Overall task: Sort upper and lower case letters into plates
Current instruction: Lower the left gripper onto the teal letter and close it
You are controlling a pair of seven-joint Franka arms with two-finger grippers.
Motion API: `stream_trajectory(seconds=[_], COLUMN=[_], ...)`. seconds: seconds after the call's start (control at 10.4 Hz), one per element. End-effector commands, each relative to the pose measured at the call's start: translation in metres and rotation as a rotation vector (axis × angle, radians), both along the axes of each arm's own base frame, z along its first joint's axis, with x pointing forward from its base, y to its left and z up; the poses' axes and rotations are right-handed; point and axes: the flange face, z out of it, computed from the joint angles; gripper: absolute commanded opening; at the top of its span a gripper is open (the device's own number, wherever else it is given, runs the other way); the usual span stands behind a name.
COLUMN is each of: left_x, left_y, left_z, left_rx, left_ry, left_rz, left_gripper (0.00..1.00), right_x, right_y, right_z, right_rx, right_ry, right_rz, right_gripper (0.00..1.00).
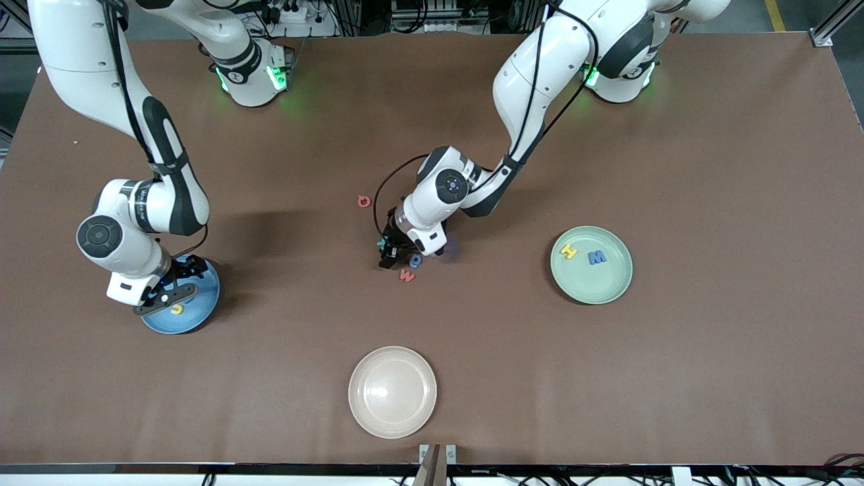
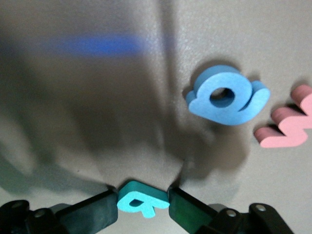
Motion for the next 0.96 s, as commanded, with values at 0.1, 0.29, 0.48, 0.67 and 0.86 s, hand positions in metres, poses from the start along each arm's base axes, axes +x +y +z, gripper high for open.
stream_trajectory(seconds=[0.1,0.29,0.48,0.67,0.86], left_x=[0.004,0.008,0.018,0.029,0.034], left_y=[0.017,0.020,0.029,0.037,0.042], left_z=[-0.010,-0.008,0.000,0.014,0.020], left_rx=[0.044,0.051,0.065,0.076,0.078], left_ry=[0.055,0.073,0.100,0.131,0.148], left_rz=[-0.038,-0.048,-0.058,-0.073,-0.098], left_gripper=[0.50,0.50,0.50,0.50,0.50], right_x=[0.002,0.002,0.002,0.002,0.002], right_y=[0.000,0.000,-0.001,0.000,0.000], right_z=[0.000,-0.001,-0.001,-0.002,-0.002], right_rx=[-0.006,-0.006,-0.007,-0.006,-0.006], right_ry=[-0.003,-0.004,-0.003,-0.003,-0.003], right_rz=[0.018,0.018,0.017,0.018,0.018], right_gripper=[1.00,1.00,1.00,1.00,1.00])
